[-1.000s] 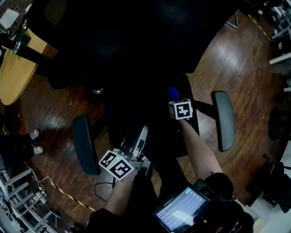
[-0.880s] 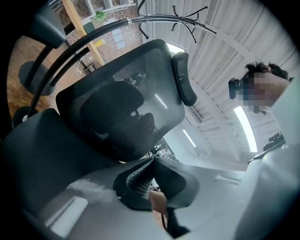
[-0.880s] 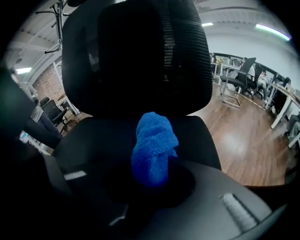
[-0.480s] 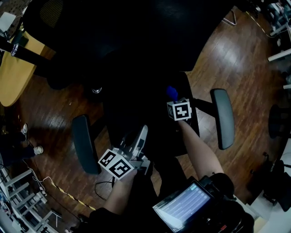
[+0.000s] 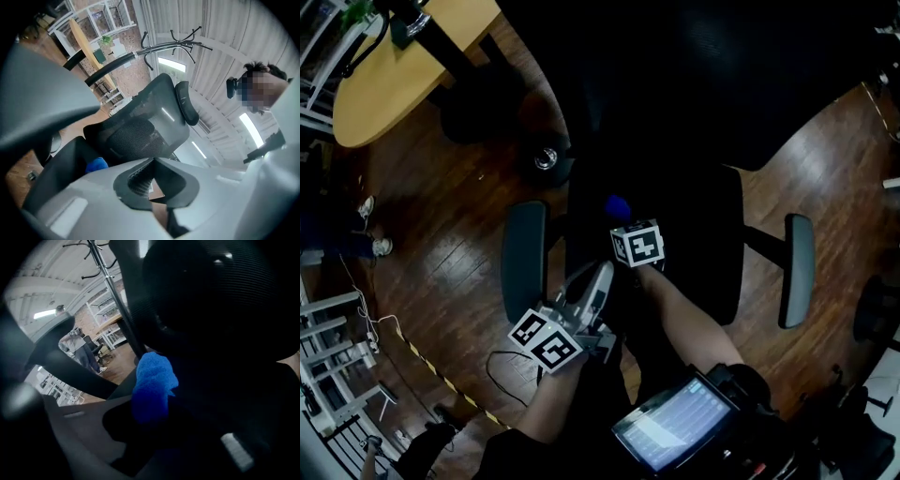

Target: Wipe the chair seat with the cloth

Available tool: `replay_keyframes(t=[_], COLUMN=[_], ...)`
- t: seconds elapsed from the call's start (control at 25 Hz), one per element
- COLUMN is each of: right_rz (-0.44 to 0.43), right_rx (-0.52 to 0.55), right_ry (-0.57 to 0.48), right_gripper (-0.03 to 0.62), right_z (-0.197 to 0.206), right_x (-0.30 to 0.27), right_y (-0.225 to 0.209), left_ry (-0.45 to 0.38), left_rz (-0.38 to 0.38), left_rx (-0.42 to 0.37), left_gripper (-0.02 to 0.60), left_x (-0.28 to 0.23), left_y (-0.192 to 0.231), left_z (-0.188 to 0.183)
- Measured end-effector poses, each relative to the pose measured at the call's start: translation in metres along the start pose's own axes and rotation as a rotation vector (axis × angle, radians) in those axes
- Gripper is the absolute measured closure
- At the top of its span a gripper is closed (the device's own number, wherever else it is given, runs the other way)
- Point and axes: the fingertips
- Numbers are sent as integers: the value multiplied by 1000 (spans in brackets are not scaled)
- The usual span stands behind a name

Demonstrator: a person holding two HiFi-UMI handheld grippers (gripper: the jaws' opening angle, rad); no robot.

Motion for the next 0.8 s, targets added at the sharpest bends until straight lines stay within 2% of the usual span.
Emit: replay_keyframes(t=[0.08,0.16,0.24,0.4,0.56,0.8], right_rz=[-47,-42,-21,-41,7,121], right_rx=[27,53,61,71,69,4], right_ry=[14,15,-5,-5,-4,21], right_gripper=[546,546,546,546,546,546], right_z=[5,11,15,14,23,52], right_x=[-15,-23,-26,-25,-13,22], right_y=[33,51,52,47,23,-44], left_ry=[-23,-43,-55,-55,-38,18], left_rz=[-15,-28,-33,-29,-10,22], left_rx=[7,17,23,25,21,15], left_gripper=[588,588,588,588,588,588], left_x=[13,23,30,36,29,6], left_y=[9,15,19,20,14,4], left_z=[-4,-6,-8,-6,1,18])
Point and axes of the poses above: the fingertips, and each gripper's own axes: x backward along the fingers, y to its left, z out of its underside, and after that the axes turned 2 degrees about x, right-handed
